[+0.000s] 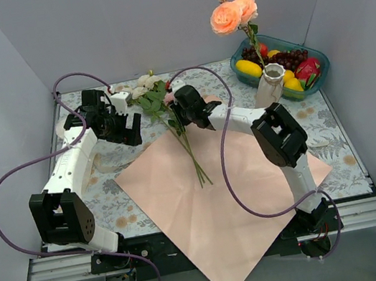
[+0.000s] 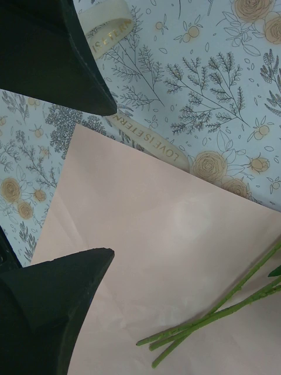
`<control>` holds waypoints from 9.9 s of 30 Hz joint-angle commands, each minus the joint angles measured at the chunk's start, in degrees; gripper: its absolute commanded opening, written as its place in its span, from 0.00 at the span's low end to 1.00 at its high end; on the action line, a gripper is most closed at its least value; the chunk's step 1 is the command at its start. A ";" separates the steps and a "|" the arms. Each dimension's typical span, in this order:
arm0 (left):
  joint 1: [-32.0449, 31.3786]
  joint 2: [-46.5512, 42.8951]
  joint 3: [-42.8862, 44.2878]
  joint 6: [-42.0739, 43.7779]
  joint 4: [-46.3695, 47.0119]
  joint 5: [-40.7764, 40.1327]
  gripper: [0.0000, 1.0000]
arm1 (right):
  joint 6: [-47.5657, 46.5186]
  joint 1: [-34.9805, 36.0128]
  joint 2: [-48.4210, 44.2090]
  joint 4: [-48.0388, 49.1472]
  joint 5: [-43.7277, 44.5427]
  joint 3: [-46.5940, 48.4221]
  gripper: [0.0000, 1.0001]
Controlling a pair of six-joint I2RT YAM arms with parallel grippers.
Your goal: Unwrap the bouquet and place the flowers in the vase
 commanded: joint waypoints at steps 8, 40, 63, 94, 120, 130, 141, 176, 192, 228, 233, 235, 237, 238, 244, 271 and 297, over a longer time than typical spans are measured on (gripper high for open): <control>0.80 -1.44 -1.00 1.58 2.40 0.41 0.96 | -0.19 -0.87 3.24 0.28 -1.27 2.79 0.41; 1.51 -4.08 -1.53 2.63 2.84 -1.26 0.96 | 3.59 -0.52 5.61 -2.45 -3.29 -0.21 0.33; 1.51 -5.92 -2.58 2.02 2.83 0.67 0.96 | -8.96 2.47 -30.06 10.73 2.87 -9.34 0.01; 1.59 -5.40 -1.80 3.16 2.92 1.81 0.97 | -54.00 -0.15 -54.69 78.15 25.27 -22.44 0.01; 1.59 -3.55 -2.23 4.39 3.98 2.87 0.97 | -28.14 -23.89 -47.31 65.93 19.56 -26.39 0.01; 1.68 -1.97 -1.88 4.65 4.07 2.87 0.98 | -27.61 -25.48 -44.14 69.44 18.34 -26.66 0.01; 1.68 -0.65 -1.79 4.39 4.24 3.48 0.97 | -26.03 -25.65 -45.19 69.45 15.78 -22.45 0.01; 1.68 -0.30 -0.83 3.86 3.98 3.57 0.97 | -19.99 -26.09 -42.99 45.94 25.36 -22.62 0.77; 1.59 -1.35 0.76 2.99 2.92 4.45 0.97 | -0.89 -22.14 -55.38 -2.34 15.26 -5.40 0.95; 10.03 -3.37 -1.53 0.26 1.08 2.78 0.97 | 3.06 5.55 -1.34 -12.99 -8.92 1.64 0.74; 10.12 -3.38 -2.06 0.61 1.60 3.48 0.97 | 2.36 5.11 1.39 -14.31 -7.86 4.98 0.73; 10.12 -3.29 -2.06 0.70 1.69 3.49 0.97 | 2.10 4.85 2.53 -14.49 -7.95 6.39 0.72; 10.12 -3.29 -2.23 0.96 2.04 3.66 0.97 | 2.27 4.67 4.02 -14.93 -8.30 8.22 0.70; 10.12 -3.29 -2.15 1.05 2.13 3.49 0.97 | 2.62 4.58 4.55 -15.45 -8.30 8.76 0.69; 10.12 -3.37 -2.23 2.02 2.13 2.96 0.97 | 3.68 4.23 6.31 -16.16 -9.53 10.52 0.64; 10.03 -4.25 -1.27 2.81 1.34 2.52 0.97 | 4.03 3.88 11.32 -17.74 -8.39 16.58 0.16; 13.28 -5.48 10.07 7.29 -8.94 17.55 0.98 | -15.54 3.26 -25.98 2.09 -13.20 29.35 0.01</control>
